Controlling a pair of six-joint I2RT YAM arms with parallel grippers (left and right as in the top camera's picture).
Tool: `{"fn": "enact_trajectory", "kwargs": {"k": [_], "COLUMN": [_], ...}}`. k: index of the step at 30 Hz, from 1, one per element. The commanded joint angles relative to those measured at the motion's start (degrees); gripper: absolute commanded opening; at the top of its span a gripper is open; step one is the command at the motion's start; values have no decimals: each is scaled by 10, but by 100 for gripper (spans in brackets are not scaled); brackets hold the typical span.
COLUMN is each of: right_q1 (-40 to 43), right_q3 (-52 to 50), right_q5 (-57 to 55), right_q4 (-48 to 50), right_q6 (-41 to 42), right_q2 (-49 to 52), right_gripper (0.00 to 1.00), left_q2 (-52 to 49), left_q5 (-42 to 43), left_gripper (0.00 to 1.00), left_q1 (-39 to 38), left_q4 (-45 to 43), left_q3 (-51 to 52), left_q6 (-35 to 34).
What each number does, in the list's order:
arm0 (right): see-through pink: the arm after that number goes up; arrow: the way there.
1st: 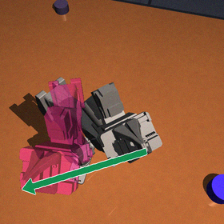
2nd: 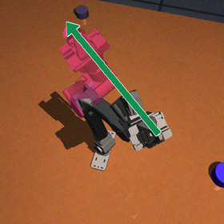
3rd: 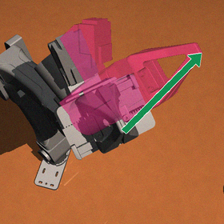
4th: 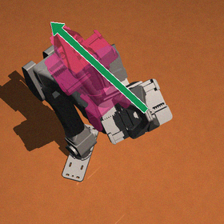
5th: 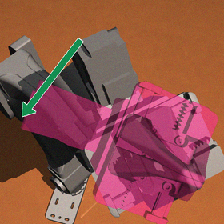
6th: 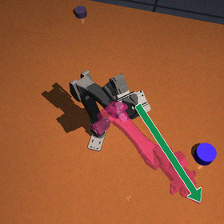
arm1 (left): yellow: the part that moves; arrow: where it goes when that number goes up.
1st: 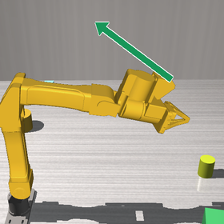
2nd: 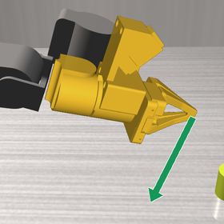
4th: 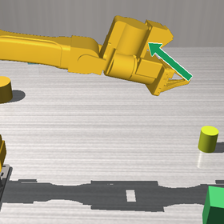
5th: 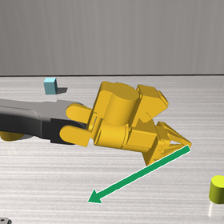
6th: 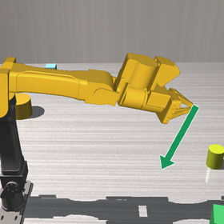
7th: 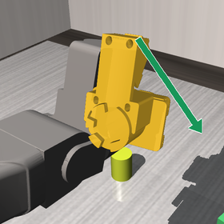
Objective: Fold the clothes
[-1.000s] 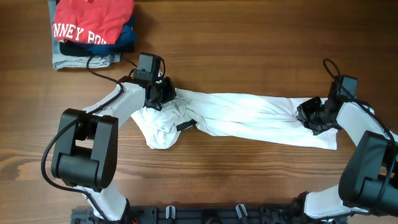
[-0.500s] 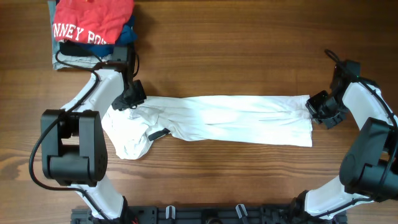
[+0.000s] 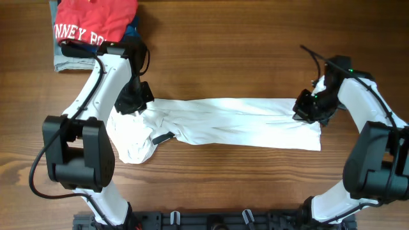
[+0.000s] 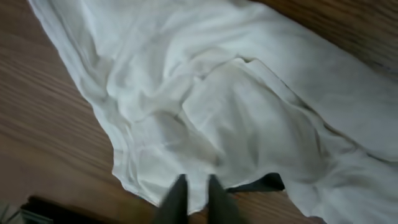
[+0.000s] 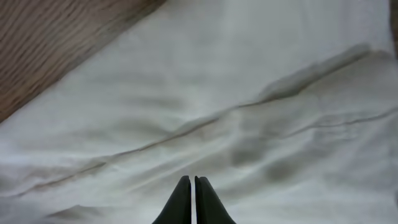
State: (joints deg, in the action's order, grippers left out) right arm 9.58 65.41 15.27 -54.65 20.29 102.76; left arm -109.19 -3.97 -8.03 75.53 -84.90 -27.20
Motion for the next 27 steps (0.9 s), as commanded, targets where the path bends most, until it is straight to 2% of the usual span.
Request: {"fn": "enact_trajectory", "kwargs": {"k": [1, 9, 12, 16, 21, 27], "right_q1": [-7, -7, -7, -7, 13, 60], "right_q3": [-4, -33, -45, -60, -60, -60], "right_q5": [-8, -14, -25, -100, -111, -125], "right_q4": [16, 53, 81, 109, 122, 138], "right_q6": [24, 28, 41, 84, 103, 97], "right_q2": [0, 0, 0, 0, 0, 0], "right_gripper": [4, 4, 4, 4, 4, 5], "left_q2": [-3, -3, -3, -3, -3, -3], "left_q5": [33, 65, 56, 43, 43, 35], "left_gripper": [4, 4, 4, 6, 7, 13], "left_q1": [4, 8, 25, 61, 122, 129], "left_q4": [-27, -128, -130, -130, -131, -170], "left_q3": [29, 168, 174, 174, 174, 174], "left_q6": [-23, -38, -37, -37, -33, -27]}}
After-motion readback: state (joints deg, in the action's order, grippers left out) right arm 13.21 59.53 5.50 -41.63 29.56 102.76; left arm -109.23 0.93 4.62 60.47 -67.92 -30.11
